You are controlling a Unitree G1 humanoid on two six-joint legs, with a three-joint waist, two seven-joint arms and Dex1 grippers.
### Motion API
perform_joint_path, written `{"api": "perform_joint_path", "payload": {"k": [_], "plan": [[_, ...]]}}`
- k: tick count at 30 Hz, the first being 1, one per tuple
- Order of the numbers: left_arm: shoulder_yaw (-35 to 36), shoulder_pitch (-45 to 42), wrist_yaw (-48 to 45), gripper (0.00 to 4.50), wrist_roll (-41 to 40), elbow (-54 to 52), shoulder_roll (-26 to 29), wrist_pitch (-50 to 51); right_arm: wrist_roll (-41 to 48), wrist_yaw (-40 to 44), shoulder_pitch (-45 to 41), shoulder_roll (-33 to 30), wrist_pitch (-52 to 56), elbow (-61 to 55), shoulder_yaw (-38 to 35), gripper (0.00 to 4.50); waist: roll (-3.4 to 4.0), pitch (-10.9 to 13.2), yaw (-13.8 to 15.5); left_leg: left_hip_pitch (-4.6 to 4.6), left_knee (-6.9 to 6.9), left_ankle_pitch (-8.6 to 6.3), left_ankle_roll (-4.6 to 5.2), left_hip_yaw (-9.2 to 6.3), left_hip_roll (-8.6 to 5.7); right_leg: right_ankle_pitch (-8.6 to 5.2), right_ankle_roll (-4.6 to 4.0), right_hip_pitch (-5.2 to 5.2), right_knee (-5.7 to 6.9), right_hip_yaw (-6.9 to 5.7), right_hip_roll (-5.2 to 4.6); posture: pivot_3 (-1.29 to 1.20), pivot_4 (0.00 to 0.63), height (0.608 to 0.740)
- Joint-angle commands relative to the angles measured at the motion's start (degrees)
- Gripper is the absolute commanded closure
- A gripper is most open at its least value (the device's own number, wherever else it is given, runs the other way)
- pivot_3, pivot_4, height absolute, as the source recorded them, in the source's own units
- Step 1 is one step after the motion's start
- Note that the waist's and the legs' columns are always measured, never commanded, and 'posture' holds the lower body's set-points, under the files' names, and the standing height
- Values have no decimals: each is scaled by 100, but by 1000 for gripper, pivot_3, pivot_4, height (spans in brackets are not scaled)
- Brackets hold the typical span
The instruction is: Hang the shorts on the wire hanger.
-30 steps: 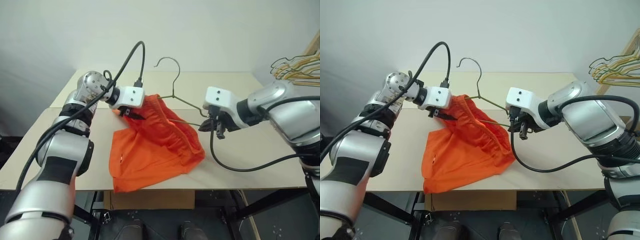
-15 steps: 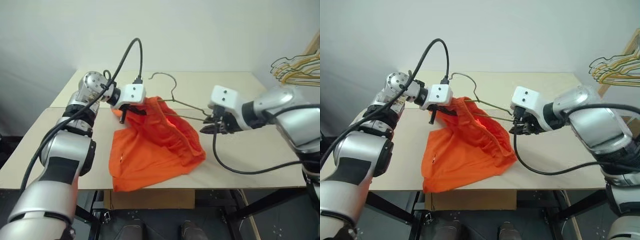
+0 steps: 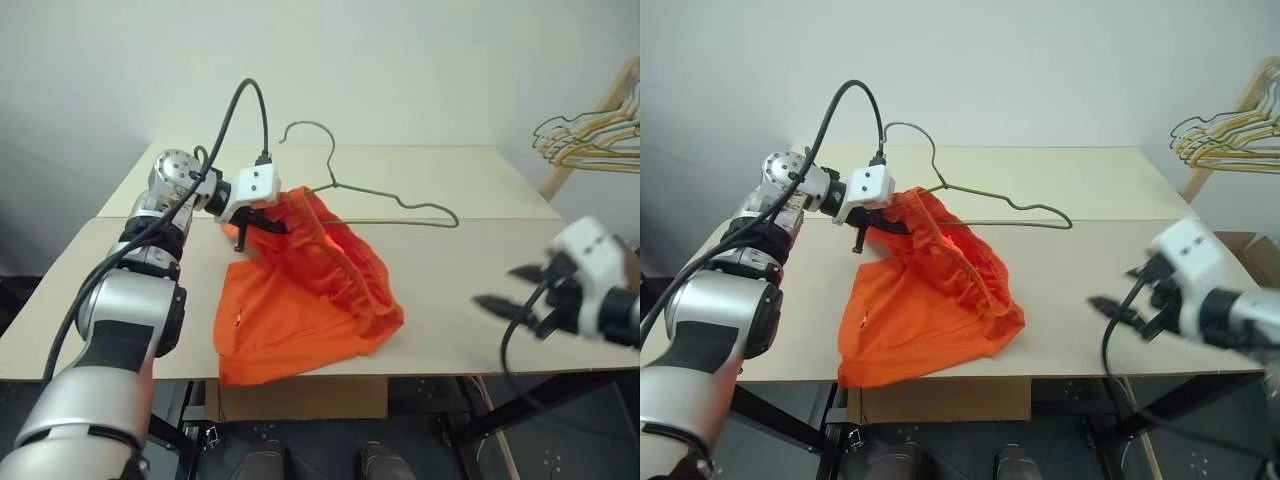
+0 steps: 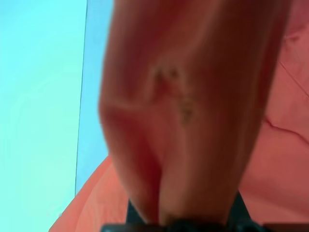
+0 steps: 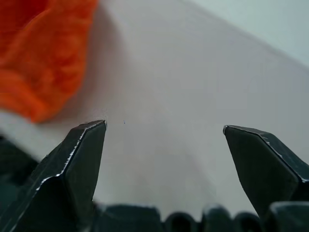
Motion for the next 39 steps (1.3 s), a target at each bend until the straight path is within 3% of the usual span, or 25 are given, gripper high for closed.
{"api": "perform_joint_path", "payload": {"k": [1, 5, 8, 10, 22, 27, 30, 34, 39], "plan": [[122, -171, 47, 4500, -133, -168, -17, 64, -157, -729, 182, 455, -704, -432, 864, 25, 0, 0, -70, 7, 0, 4, -1, 0, 0, -3, 9, 7, -1, 0, 0, 2, 0, 740], [124, -180, 64, 4500, -127, -180, -30, 75, -339, -1395, -22, 985, -1046, -180, 1967, 25, 3, 2, -168, 76, -7, 4, -1, 3, 2, -16, 2, 75, -12, -2, -4, 6, 0, 740], [127, -190, 69, 4500, -126, -175, -29, 82, -447, -1711, -268, 1168, -1125, 74, 2464, 25, 2, 2, -189, 73, -13, 4, -1, 0, 2, -25, -16, 74, -14, -3, -3, 7, 0, 740], [128, -174, 53, 4500, -133, -199, -22, 76, -315, -1848, -498, 1420, -1017, 286, 2513, 387, 0, 3, -187, 72, -17, 4, -1, 0, -2, -12, 3, 74, -14, -2, -6, 14, 0, 740], [183, -54, -57, 4500, -223, -285, 75, 79, 226, -1746, -529, 1470, -1259, 562, 2230, 4481, 0, 3, -181, 71, -19, 4, 1, -3, -4, -5, -2, 76, -18, -2, -8, 24, 0, 740], [337, 160, -718, 4500, -584, -425, 309, -101, 748, -954, -576, 686, -1309, 1099, 1412, 4481, 0, 3, -181, 71, -20, 4, 1, -1, -5, -4, -5, 76, -21, -1, -10, 25, 0, 740], [13, 357, -859, 4500, -1118, -668, 607, -48, 998, -373, -627, -13, -1383, 1681, 977, 4481, -1, 4, -180, 71, -21, 4, 1, -2, -6, -1, -10, 77, -23, -1, -14, 33, 0, 740], [-920, 671, -859, 4500, -1825, -1169, 1171, 80, 1068, 257, -703, -854, -1669, 2321, 832, 4481, -1, 4, -182, 75, -23, 4, 1, -3, -1, -5, -5, 78, -20, -3, -10, 44, 0, 740], [-1234, 852, -859, 4500, -1668, -1138, 1317, -247, 1026, 611, -837, -1392, -2040, 2719, 962, 4481, 0, 4, -163, 77, -23, 4, 1, -2, -2, -10, 1, 79, -22, -2, -11, 51, 0, 740]]}}
